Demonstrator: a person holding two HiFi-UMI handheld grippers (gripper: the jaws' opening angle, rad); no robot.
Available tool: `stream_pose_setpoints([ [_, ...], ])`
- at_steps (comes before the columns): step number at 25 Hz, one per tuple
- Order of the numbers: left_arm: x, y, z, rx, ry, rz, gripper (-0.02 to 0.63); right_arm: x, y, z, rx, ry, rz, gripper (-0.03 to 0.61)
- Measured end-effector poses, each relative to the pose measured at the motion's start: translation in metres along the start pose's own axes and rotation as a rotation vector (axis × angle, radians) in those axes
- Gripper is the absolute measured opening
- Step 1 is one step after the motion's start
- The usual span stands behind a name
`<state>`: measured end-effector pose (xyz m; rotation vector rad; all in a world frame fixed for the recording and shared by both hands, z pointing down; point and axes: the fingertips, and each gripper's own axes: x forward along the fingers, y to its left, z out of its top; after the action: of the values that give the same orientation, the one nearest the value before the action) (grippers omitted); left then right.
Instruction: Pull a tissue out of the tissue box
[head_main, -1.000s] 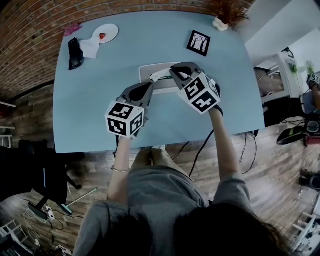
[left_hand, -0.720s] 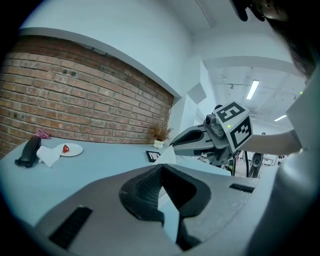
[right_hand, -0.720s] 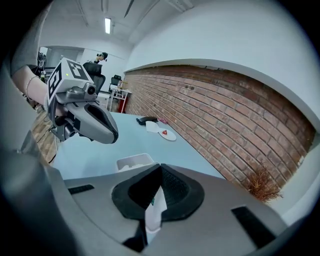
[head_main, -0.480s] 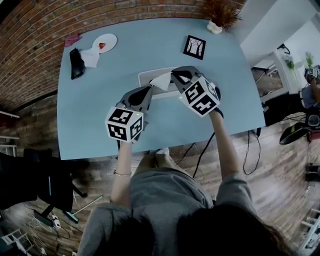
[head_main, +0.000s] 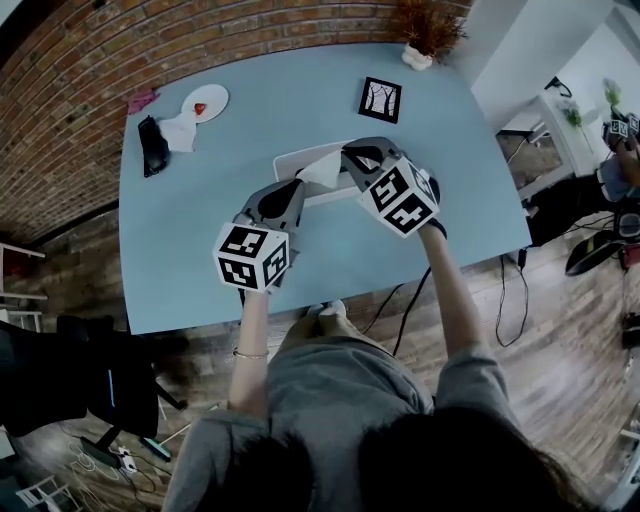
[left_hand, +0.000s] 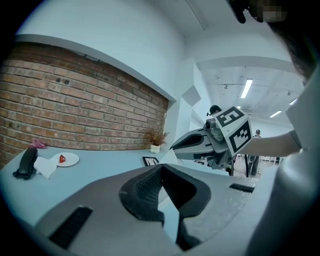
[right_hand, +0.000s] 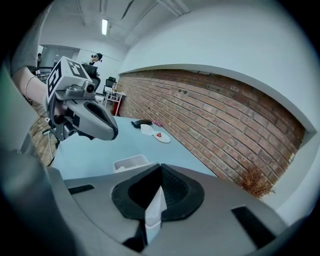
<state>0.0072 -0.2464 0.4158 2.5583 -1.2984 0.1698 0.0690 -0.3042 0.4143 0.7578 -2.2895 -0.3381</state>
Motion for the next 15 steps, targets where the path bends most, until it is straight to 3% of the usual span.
stream_pose_setpoints([
  [15,-0.014,-0.019,0.015,0.057,-0.043,-0.019,0.003,-0.034,-0.004,0.015,0.088,-0.107,-0.043,0.000],
])
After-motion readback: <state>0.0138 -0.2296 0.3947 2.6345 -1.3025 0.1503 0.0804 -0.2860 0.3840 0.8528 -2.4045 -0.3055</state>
